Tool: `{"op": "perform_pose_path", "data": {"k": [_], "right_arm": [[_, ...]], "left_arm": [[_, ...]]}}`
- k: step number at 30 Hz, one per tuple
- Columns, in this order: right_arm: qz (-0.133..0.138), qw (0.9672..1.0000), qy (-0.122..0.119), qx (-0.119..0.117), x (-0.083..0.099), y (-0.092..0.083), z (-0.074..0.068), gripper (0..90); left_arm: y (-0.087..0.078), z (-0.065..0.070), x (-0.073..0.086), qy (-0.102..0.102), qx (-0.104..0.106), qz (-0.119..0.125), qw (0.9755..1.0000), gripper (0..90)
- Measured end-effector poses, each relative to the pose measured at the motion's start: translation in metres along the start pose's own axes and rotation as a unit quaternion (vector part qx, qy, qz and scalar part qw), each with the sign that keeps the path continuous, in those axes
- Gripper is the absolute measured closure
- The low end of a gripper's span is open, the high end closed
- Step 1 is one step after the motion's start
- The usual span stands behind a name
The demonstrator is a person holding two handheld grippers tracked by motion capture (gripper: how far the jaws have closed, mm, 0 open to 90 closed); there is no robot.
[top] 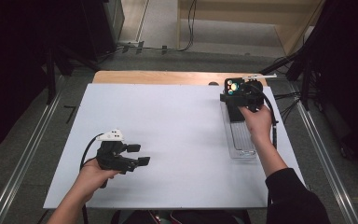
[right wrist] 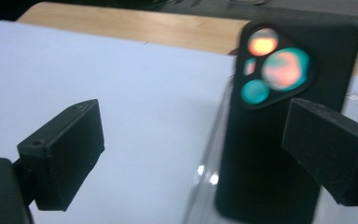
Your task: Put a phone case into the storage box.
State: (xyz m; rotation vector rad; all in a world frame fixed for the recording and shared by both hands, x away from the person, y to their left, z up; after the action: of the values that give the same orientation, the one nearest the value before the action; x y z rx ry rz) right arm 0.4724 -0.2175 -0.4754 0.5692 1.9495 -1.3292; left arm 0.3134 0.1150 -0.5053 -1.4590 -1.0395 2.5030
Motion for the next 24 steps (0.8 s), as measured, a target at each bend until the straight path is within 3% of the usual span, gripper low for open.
{"op": "perform_pose_path", "data": {"k": [6, 8, 13, 24], "right_arm": [[-0.016, 0.9991, -0.016, -0.037, 0.017, -0.012, -0.024, 5.6], [-0.015, 0.9987, -0.02, -0.045, 0.024, -0.015, -0.029, 13.7], [-0.02, 0.9969, -0.029, -0.07, 0.038, -0.021, -0.042, 19.5], [-0.047, 0.9864, -0.066, -0.143, 0.067, -0.043, -0.078, 28.2]], "left_arm": [[-0.001, 0.0, 0.0, 0.0, -0.002, 0.001, 1.0, 28.5], [-0.002, 0.0, -0.001, -0.001, -0.001, 0.002, 1.0, 28.5], [-0.002, 0.0, -0.001, -0.002, -0.003, 0.003, 1.0, 28.5], [-0.004, 0.0, -0.001, 0.001, -0.002, 0.005, 1.0, 28.5]]}}
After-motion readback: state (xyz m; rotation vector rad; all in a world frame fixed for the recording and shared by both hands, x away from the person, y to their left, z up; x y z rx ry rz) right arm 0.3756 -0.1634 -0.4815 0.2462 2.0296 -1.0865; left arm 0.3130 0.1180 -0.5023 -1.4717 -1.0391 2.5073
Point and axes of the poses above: each handheld gripper's, and its own axes: y roughly forward along the jaws, x roughly out of its underside, z roughly to its right, the point moved 10 cm from there along y, roughly forward along the jaws, and after that the axes turned 2 degrees about z, right-handed, at the moved point
